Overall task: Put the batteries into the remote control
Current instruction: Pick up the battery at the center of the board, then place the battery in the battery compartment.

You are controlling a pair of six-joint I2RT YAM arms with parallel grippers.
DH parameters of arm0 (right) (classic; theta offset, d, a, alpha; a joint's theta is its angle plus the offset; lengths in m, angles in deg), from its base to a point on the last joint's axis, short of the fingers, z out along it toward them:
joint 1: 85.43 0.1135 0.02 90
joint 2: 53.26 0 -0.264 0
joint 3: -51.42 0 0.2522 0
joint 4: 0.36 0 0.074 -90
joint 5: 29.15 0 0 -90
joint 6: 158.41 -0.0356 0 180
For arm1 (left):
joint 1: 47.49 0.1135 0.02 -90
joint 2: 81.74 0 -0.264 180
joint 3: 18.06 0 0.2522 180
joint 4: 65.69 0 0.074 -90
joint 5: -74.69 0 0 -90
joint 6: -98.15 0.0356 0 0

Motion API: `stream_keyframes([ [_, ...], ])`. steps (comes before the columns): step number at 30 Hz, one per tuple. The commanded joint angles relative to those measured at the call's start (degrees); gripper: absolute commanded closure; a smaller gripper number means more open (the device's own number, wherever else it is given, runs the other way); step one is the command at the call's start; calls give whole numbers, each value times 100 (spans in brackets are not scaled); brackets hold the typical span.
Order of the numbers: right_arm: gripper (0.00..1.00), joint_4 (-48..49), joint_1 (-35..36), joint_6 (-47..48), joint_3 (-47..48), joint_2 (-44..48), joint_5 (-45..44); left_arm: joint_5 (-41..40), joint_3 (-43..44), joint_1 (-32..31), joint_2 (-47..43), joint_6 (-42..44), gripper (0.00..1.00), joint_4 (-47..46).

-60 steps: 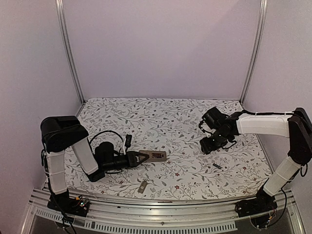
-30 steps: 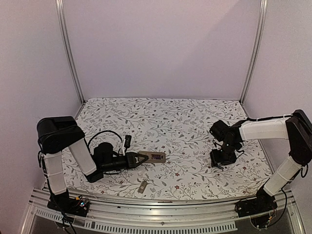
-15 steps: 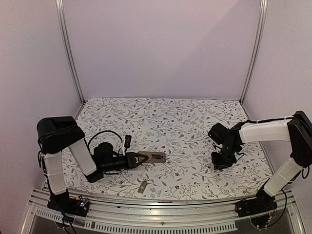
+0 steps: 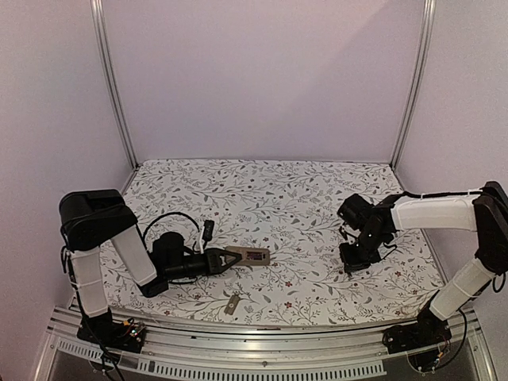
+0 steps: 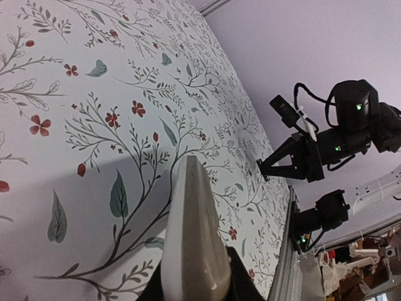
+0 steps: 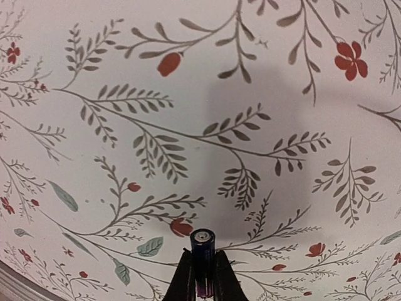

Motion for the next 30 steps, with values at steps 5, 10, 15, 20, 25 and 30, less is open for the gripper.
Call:
stream_keyframes([
  [5,100,1526,49,789,118,1055,1382,-9,0,-136,-289,334,100,-330],
  [10,100,2739,128,1391,-86,1483,2486,-137,214,-309,-783,909,100,517],
  [15,100,4118,345,3030,-400,2241,3140,-332,505,-542,-1374,1582,100,1423],
  [20,100,5180,356,4713,-801,2947,3839,-313,460,-567,-1683,1784,100,1520],
  [25,100,5138,363,5656,-761,2984,4318,-157,465,-562,-1652,1723,100,1412],
  [30,100,4926,436,6053,-617,2951,4331,-74,478,-564,-1764,1691,100,1385],
])
